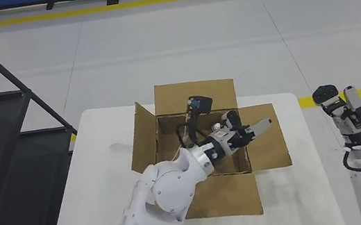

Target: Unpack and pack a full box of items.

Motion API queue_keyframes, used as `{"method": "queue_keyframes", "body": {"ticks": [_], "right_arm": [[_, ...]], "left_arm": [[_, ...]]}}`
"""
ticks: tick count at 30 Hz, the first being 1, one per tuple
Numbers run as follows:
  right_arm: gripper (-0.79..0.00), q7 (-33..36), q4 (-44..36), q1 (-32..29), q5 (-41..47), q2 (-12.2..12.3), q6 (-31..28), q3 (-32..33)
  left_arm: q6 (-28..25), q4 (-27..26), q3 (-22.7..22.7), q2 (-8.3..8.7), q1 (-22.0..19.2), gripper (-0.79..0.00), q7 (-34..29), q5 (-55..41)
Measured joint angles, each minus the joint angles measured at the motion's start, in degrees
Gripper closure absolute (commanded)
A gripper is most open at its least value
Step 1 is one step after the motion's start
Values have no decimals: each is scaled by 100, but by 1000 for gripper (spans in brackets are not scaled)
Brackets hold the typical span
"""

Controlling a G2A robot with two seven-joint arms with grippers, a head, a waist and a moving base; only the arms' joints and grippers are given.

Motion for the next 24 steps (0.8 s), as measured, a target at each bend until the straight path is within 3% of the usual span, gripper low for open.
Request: {"method": "queue_keyframes", "body": {"ticks": [4,8,17,20,24], "right_arm": [[-785,-31,-220,307,-1031,-8,315,-469],[-785,-49,-296,625,-1668,-46,758,-1051],[-785,-72,-290,671,-1686,-52,858,-1125],[-785,-70,-295,669,-1690,-52,859,-1129],[-785,314,-549,741,-2311,-33,828,-1447]], "left_arm": [[-94,-1334,-1074,190,997,-785,-80,4],[-238,-2058,-2025,302,1718,-785,-67,-231],[-807,-2742,-3919,455,3173,-785,269,-646],[-1075,-2737,-4255,469,3571,-785,546,-730],[-1140,-2725,-4289,472,3636,-785,598,-764]]}}
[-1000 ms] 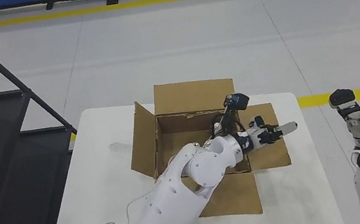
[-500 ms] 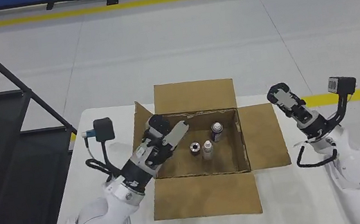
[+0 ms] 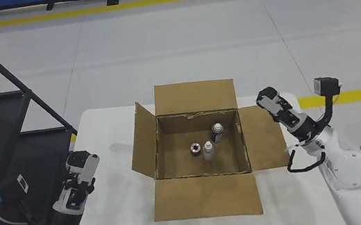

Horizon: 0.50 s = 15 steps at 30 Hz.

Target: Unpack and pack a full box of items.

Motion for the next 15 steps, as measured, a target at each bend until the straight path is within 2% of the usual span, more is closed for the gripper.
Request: {"method": "queue_keyframes", "body": {"ticks": [5,9,11,15], "right_arm": [[-785,961,-425,484,-2198,8,310,-1004],[-785,1707,-345,942,-3916,-61,821,-2015],[-785,2059,-167,1200,-4448,-122,1067,-2475],[-785,2471,161,1587,-4954,-235,1574,-3038]], "left_arm": [[6,-1,3,0,-5,-785,-4,4],[7,0,3,0,-2,-785,0,3],[68,20,-20,3,38,-785,104,-12],[163,101,-96,22,123,-785,245,-105]]}}
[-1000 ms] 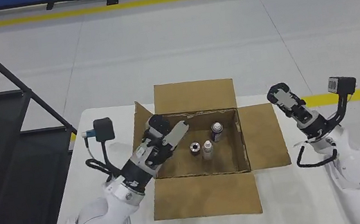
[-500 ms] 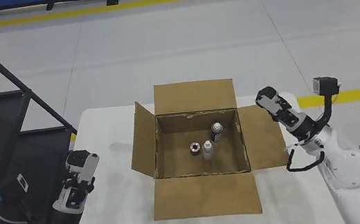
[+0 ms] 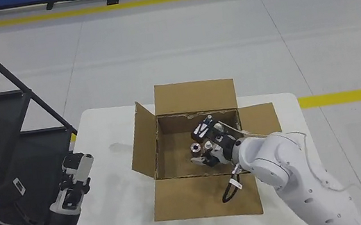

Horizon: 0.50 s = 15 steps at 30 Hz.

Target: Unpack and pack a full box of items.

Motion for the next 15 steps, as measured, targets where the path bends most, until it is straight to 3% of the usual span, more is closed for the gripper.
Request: {"method": "queue_keyframes", "body": {"ticks": [11,12,15], "right_arm": [[-785,433,1232,686,-37,-279,593,-667],[-714,407,1349,730,21,-296,584,-672],[-613,339,1746,871,147,-352,567,-706]], "left_arm": [[137,243,8,49,-63,-785,-78,-190],[137,242,8,49,-63,-785,-77,-189],[136,242,8,49,-63,-785,-77,-188]]}}
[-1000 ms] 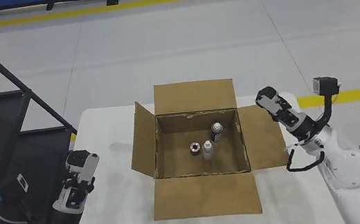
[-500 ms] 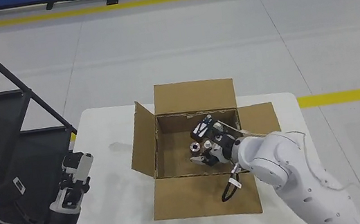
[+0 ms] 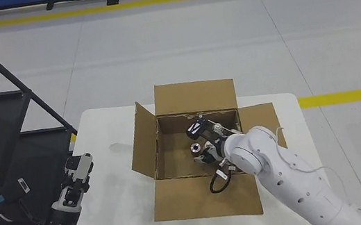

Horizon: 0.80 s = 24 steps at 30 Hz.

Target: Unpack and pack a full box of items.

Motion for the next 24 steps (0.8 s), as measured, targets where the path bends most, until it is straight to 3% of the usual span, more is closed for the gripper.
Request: {"method": "queue_keyframes", "body": {"ticks": [1,6,9,15,16,17,18,24], "right_arm": [[-551,-14,136,47,30,-23,2,-28],[-511,-44,547,190,169,-107,-53,-126],[-388,-50,708,245,230,-153,-99,-189],[-274,-79,858,313,255,-219,-94,-251],[-206,-90,871,319,248,-226,-89,-250],[-52,-100,875,322,236,-230,-78,-245],[0,-108,871,322,218,-232,-62,-237],[0,-86,390,192,112,-172,-62,-13]], "left_arm": [[0,0,0,0,0,-785,0,0],[0,0,0,0,0,-785,0,0],[0,0,0,0,0,-785,0,0],[0,0,0,0,0,-785,0,0],[0,0,0,0,0,-785,0,0],[0,0,0,0,0,-785,0,0],[0,0,0,0,0,-785,0,0],[0,0,0,0,0,-785,0,0]]}}
